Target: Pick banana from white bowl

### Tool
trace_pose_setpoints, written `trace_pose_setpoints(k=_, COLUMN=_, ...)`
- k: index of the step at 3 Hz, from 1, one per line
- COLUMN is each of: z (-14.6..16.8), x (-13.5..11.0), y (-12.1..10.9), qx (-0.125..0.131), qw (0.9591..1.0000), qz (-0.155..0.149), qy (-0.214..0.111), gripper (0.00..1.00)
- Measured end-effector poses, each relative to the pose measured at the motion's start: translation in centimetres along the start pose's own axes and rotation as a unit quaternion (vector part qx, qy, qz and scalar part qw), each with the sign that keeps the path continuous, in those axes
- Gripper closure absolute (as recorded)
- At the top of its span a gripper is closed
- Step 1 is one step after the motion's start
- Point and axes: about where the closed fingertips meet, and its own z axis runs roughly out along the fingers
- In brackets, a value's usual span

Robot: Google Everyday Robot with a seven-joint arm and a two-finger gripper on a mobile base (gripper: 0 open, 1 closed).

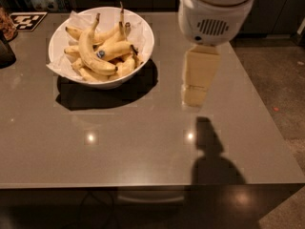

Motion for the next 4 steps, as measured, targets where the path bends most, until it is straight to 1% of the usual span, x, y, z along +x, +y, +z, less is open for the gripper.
trace_pose_setpoints(k=1, z=-0.4, x=-2.3, y=-0.3, qx=-0.002, qw=0.9995, qz=-0.029, qy=-0.015, gripper=0.0)
trace_pose_setpoints(k=2, z=-1.2, x=-2.7, y=-0.5, qx=0.012, qw=0.9992, qz=-0.029, qy=-0.023, gripper=0.0)
trace_pose_setpoints(k=3, z=-1.2, x=-5.9, y=-2.1, qx=0.035, qw=0.9987, qz=-0.013, qy=-0.035, gripper=0.0)
trace_pose_setpoints(k=4, z=-0.9, x=-12.5, y=-4.9, qx=0.028, qw=0.9983, qz=0.018, qy=-0.048, gripper=0.0)
